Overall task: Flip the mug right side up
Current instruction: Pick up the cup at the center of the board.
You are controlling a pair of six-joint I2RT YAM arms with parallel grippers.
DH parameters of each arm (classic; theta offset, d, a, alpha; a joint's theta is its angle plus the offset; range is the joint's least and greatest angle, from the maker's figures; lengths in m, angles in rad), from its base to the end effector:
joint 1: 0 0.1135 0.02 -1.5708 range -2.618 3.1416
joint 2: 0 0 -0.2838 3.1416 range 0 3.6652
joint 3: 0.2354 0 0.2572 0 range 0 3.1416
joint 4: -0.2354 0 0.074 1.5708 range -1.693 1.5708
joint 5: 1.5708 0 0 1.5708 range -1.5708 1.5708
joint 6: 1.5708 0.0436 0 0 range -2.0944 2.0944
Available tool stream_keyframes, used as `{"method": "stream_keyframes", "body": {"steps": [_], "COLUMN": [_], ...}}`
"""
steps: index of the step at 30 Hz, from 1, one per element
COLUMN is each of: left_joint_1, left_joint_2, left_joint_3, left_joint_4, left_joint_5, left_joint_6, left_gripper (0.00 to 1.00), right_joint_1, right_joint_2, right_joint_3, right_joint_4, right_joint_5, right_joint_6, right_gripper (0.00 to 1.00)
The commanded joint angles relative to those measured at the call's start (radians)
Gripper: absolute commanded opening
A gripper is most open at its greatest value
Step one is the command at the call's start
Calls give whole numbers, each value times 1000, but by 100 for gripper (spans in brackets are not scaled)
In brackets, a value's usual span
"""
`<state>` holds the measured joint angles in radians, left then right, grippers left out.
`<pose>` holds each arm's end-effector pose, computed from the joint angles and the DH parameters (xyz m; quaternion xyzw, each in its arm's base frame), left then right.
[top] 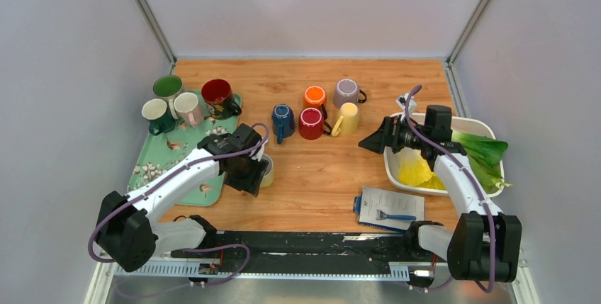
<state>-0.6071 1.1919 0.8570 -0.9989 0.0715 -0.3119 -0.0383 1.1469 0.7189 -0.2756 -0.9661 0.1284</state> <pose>0.1613 -0.1158 0.2374 0.1501 0.9809 -0.0842 0.0902 0.2322 0.0270 0.2590 -0.1276 0.8171 0.4378 0.3527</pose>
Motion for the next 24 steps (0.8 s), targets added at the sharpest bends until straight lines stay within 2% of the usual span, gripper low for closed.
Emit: {"method": "stream_keyframes", "body": {"steps": [1, 7, 12, 18, 22, 24], "left_joint_1": [9, 29, 42, 81, 91, 91], "left_joint_2": [5, 46, 83, 89, 78, 71], "left_joint_3": [11, 40, 36, 48, 90, 129], "left_joint_4": [30, 48, 66, 84, 86, 90], "left_joint_5": [16, 39, 65, 116, 145, 142], "left_joint_6": [-31, -18, -17, 1, 39, 85], "left_gripper": [61, 48, 45, 33, 18, 5], "right_joint_1": [-6, -8, -20, -36, -46, -53], "right_joint_2": [-12, -17, -22, -32, -44, -53], "right_joint_3": [-16, -41, -38, -44, -58, -64], "right_joint_4": [29, 60, 60, 62, 70, 70], "right_joint_5": [-3, -3, -1, 5, 9, 10], "right_joint_6": [-11, 7, 15, 20, 26, 29], "right_gripper": [100, 100, 100, 100, 100, 100]}}
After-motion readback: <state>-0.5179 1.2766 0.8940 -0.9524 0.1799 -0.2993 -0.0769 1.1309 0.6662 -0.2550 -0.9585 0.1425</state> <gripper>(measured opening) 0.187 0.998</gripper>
